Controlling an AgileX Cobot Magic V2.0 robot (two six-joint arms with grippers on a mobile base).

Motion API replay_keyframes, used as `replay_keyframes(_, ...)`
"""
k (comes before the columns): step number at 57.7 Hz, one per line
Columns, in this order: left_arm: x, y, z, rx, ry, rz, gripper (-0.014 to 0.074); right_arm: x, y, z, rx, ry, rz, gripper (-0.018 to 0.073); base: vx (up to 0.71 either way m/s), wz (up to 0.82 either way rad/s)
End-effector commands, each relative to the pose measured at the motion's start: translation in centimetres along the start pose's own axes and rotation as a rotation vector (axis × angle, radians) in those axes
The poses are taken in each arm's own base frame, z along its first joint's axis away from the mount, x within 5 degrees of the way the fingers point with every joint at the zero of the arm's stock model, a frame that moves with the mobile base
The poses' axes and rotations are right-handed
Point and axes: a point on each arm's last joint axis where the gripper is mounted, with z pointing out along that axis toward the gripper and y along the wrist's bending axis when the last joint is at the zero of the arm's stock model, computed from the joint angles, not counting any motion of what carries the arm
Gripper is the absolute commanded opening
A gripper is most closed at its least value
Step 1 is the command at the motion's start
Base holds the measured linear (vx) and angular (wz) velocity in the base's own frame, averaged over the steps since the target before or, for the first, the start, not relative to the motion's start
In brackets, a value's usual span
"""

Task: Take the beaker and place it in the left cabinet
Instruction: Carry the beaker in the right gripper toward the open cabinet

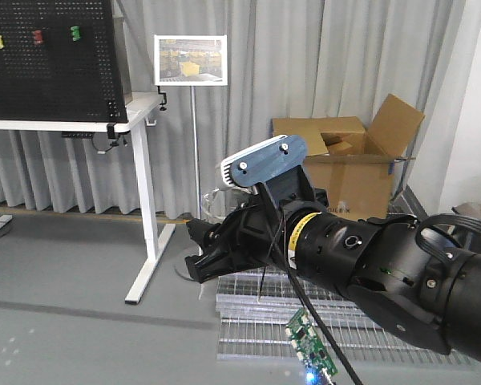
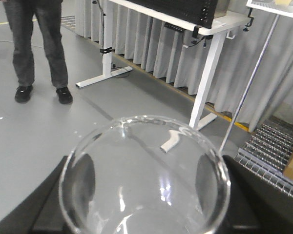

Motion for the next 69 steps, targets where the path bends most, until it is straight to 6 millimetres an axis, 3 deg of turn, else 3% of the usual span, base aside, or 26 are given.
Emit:
replay_keyframes(1, -1.4, 0.15, -0.23, -0.01, -0.11, -0.007, -0.0006, -3.06, -0.13, -1.63, -0.02, -0.147, -0.007, 0.0155, 0.63, -0.06)
replay_keyframes(30, -1.4, 0.15, -0.23, -0.01, -0.11, -0.007, -0.0006, -2.98, -0.12, -1.53, -0.02, -0.144, -0.007, 0.0155, 0.57, -0.24)
replay_keyframes(69, -1.4, 0.15, -0.23, -0.01, -0.11, -0.007, -0.0006, -2.82, -0.1, -1.34, -0.021, -0.138, -0.007, 0.0155, 0.4, -0.73)
